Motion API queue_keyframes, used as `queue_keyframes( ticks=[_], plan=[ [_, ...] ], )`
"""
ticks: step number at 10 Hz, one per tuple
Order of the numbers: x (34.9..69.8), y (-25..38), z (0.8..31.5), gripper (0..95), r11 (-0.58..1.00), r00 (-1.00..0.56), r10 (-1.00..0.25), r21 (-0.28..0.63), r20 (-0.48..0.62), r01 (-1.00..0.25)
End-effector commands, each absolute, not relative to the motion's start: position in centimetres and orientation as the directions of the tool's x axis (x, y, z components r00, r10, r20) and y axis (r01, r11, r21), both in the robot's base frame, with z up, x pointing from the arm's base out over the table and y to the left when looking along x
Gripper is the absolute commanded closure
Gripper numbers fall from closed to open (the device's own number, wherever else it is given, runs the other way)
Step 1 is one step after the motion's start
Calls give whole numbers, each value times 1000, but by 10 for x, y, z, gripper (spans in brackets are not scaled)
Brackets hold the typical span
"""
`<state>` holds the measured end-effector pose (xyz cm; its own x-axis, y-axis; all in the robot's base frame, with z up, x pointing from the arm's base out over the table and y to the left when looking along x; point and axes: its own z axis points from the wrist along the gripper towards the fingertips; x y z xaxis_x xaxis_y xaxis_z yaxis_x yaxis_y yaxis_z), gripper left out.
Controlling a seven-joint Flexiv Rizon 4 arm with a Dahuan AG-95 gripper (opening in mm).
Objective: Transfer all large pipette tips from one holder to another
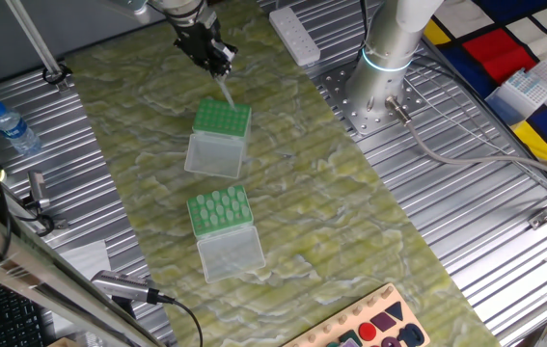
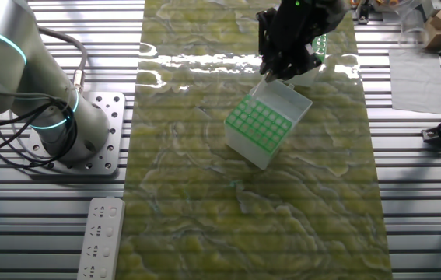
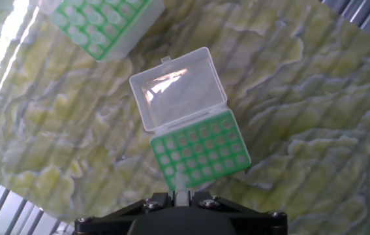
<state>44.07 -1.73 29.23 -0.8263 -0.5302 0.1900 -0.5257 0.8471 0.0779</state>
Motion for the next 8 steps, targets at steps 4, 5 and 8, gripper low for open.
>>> queue_keyframes(
  ticks=[4,5,8],
  plan=[
    [441,-17,292,950,852,-832,-523,80,184,-518],
    [441,-17,292,950,861,-842,-509,82,181,-503],
    [441,-17,292,950,881,-863,-472,73,179,-467]
  ],
)
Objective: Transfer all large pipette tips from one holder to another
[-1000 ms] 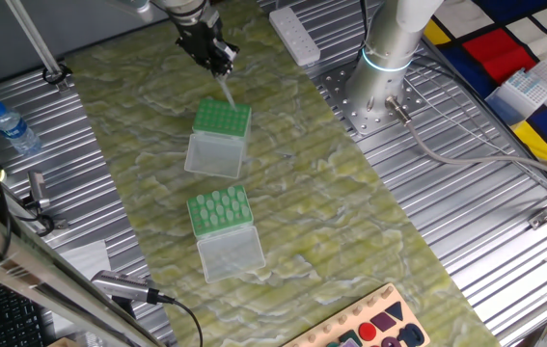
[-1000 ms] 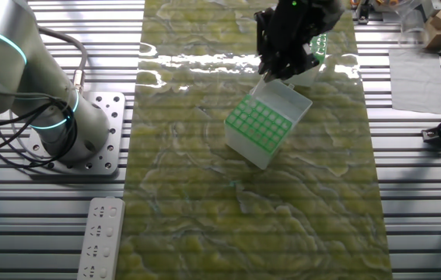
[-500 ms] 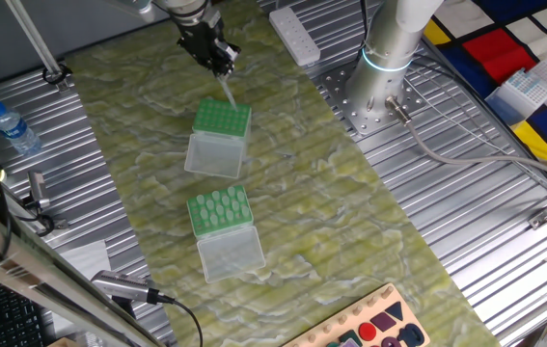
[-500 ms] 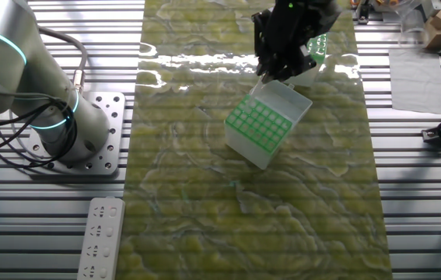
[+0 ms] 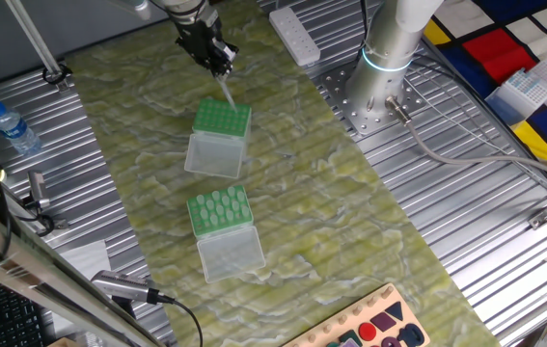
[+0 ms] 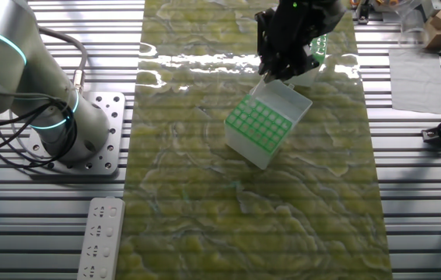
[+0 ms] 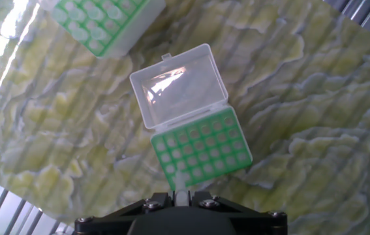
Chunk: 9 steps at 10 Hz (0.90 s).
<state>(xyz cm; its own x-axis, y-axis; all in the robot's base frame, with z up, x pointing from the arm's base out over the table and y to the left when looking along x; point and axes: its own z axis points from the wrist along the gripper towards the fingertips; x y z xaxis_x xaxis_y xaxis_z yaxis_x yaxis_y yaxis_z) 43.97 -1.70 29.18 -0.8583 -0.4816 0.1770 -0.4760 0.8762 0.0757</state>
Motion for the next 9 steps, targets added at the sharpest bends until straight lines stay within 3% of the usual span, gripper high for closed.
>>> queue_keyframes(
  ticks=[1,9],
  plan=[
    [441,-17,292,950,882,-864,-471,72,177,-466],
    [432,-22,288,950,879,-862,-477,69,170,-472]
  ],
)
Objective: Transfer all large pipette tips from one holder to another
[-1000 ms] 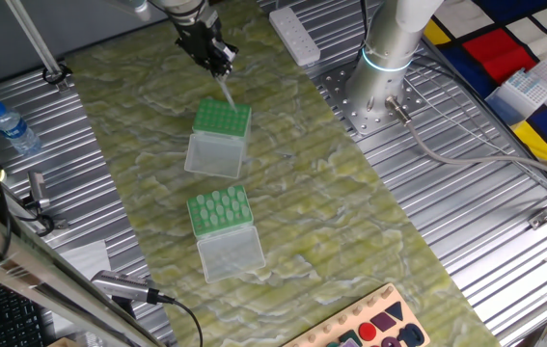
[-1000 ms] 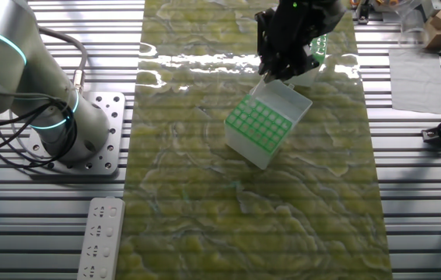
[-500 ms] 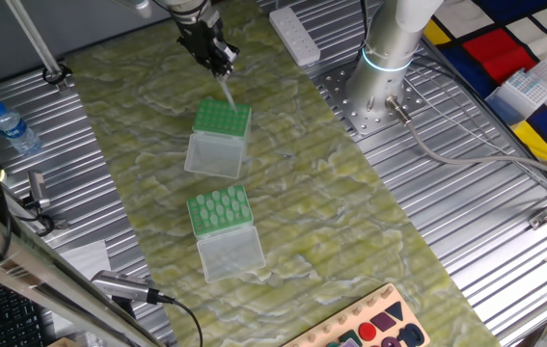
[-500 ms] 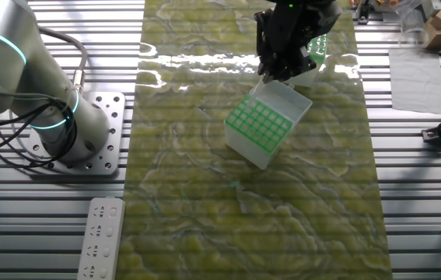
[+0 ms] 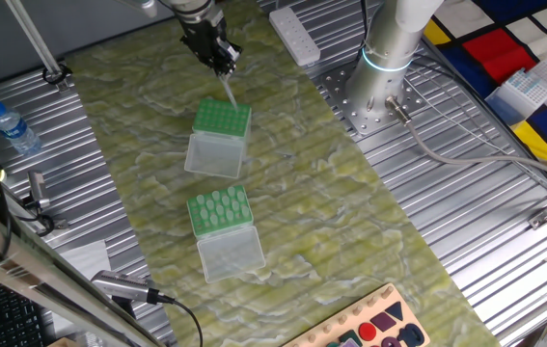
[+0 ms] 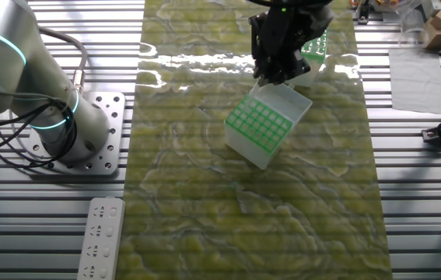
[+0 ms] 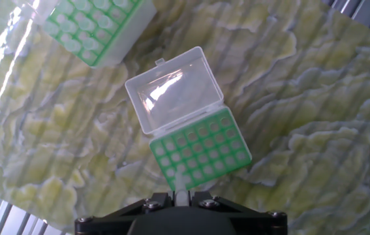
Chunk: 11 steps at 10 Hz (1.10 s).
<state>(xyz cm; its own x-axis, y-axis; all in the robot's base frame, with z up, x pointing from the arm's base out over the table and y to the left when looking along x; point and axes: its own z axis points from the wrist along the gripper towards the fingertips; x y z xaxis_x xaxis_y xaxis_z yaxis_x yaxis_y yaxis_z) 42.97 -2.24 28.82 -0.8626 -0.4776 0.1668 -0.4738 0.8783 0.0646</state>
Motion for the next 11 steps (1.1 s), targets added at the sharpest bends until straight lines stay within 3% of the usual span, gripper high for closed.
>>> queue_keyframes(
  ticks=[1,11],
  plan=[
    [429,-23,288,950,878,-862,-478,70,171,-473],
    [414,-27,281,950,874,-858,-486,75,169,-480]
  ],
)
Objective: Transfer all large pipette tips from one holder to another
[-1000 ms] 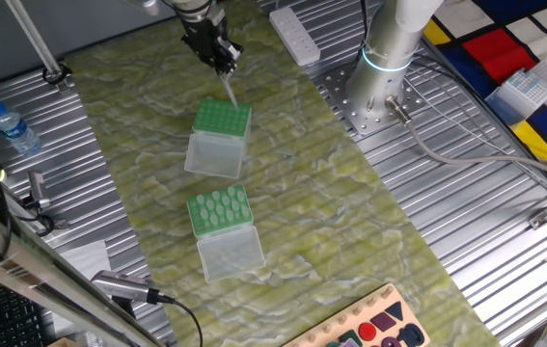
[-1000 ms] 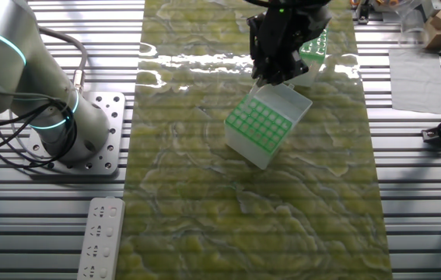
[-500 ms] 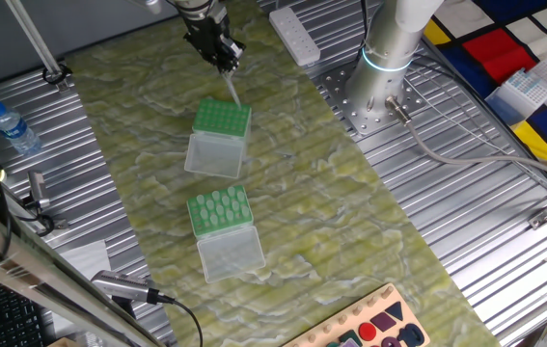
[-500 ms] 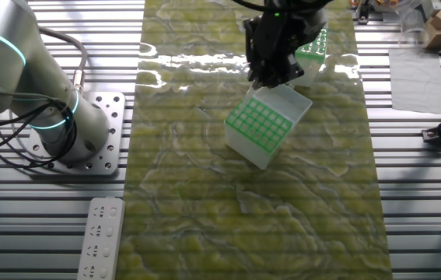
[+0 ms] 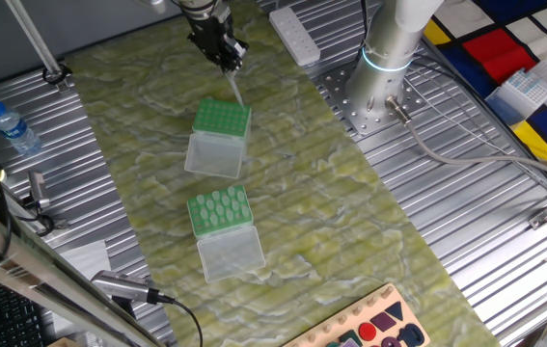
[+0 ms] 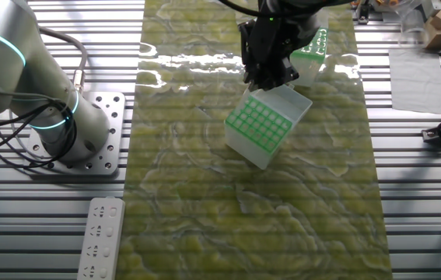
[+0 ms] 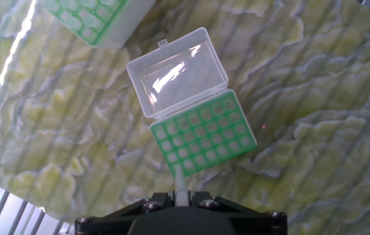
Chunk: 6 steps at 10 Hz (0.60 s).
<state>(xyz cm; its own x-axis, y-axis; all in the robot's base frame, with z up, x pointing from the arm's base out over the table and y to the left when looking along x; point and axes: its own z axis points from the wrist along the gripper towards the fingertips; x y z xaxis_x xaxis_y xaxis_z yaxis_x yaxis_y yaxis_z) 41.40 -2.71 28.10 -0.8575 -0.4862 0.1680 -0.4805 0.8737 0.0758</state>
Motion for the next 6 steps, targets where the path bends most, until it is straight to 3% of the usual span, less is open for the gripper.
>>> queue_keyframes(
  ticks=[1,6],
  plan=[
    [414,-27,280,950,874,-857,-486,76,170,-480],
    [413,-25,275,950,875,-858,-484,75,169,-479]
  ],
)
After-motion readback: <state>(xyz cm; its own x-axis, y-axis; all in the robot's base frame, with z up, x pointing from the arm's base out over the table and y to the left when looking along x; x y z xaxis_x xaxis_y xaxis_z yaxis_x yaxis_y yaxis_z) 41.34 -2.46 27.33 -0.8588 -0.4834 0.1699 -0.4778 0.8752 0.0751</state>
